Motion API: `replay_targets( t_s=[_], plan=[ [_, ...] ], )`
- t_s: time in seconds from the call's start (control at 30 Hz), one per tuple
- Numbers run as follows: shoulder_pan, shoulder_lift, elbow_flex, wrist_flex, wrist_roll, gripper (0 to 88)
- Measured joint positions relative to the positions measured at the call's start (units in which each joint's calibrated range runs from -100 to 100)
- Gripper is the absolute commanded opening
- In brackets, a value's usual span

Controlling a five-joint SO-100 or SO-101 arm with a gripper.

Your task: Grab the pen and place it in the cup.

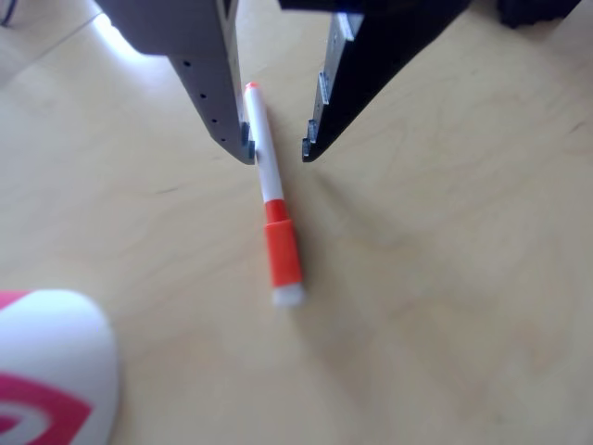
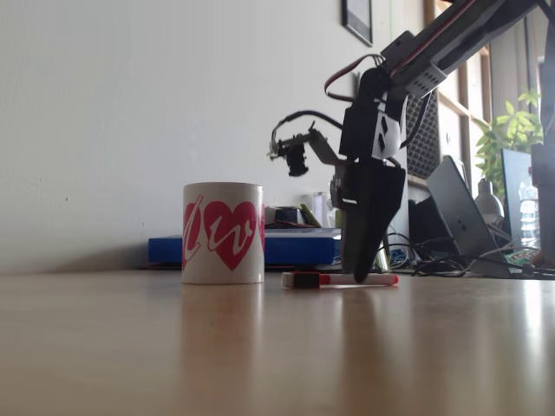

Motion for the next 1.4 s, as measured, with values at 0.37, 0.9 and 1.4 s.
replay_targets(
  t_s=[0.37, 0.9, 1.4],
  plan=[
    [0.1, 1.6, -1.2, -0.1, 0.0, 14.2],
    [0.1, 2.0, -1.4, 2.2, 0.0, 14.1],
    [-0.1, 5.0, -4.2, 4.6, 0.1, 1.2]
  ],
)
